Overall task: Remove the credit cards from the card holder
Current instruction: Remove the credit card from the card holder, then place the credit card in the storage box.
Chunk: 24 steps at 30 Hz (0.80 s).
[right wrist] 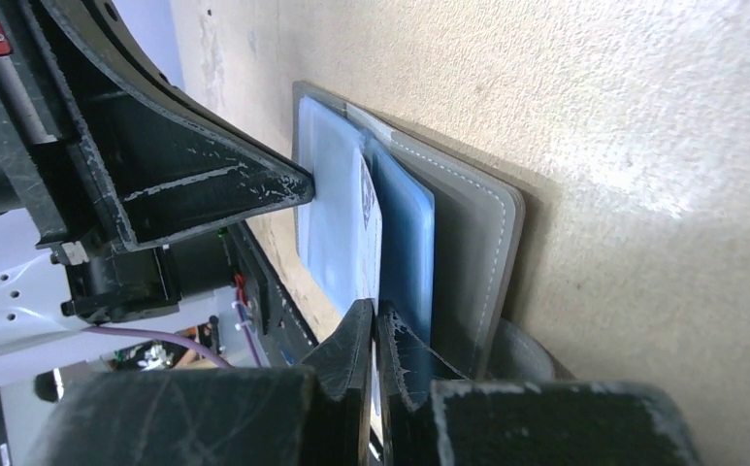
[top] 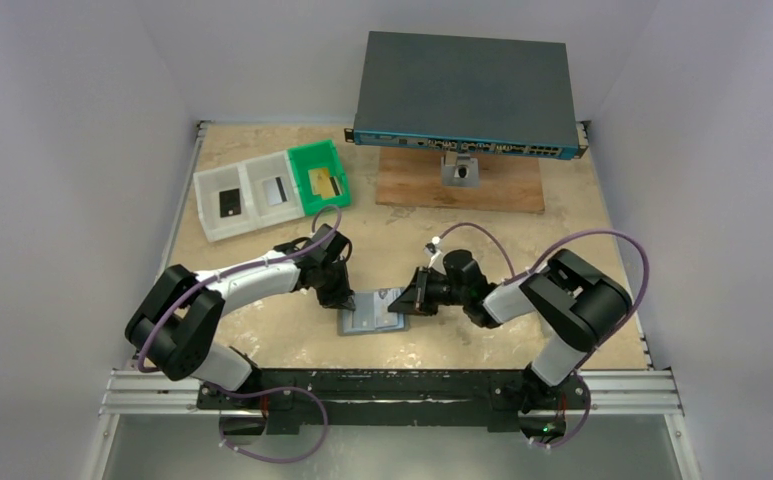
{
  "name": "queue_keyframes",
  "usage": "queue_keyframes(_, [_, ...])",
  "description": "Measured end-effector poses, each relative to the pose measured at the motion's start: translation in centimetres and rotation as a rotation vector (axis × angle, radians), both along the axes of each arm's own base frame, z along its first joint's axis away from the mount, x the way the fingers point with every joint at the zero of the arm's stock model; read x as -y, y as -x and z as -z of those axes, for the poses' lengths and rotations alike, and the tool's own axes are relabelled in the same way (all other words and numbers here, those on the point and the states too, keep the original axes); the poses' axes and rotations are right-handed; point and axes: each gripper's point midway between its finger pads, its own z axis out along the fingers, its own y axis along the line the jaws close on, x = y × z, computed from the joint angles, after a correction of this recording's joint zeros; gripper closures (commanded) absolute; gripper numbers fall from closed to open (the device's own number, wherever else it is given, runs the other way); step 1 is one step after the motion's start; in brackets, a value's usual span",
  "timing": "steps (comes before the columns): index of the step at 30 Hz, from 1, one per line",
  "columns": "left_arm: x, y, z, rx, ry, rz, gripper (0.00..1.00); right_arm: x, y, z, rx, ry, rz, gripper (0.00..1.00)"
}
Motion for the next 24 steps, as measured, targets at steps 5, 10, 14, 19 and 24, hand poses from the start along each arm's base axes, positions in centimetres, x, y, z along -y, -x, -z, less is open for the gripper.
queue_keyframes(5, [0.0, 0.0, -0.1, 0.006, 0.004, 0.000, 1.00, 1.0, -0.2, -0.9, 0.033, 0.035, 0.015, 1.00])
queue_keyframes(10, [0.0, 0.0, -0.4, 0.017, 0.006, 0.022, 1.00, 1.9, -0.3, -1.5, 0.053, 0.077, 0.033, 1.00])
queue_keyframes(14, [-0.6, 0.4, -1.3, 0.022, -0.017, 0.062, 0.89, 2.0, -0.6, -2.8, 0.073, 0.093, 0.036, 1.00])
queue_keyframes(19, [0.4, -1.0, -6.6, 0.138, 0.042, 0.111, 0.70, 1.2, -1.7, -6.1, 0.131, 0.054, 0.032, 1.00])
queue_keyframes(24, [2.0, -1.6, -13.1, 0.288, 0.193, 0.165, 0.57, 0.4, -2.3, -9.6, 0.173, -0.024, 0.014, 1.00])
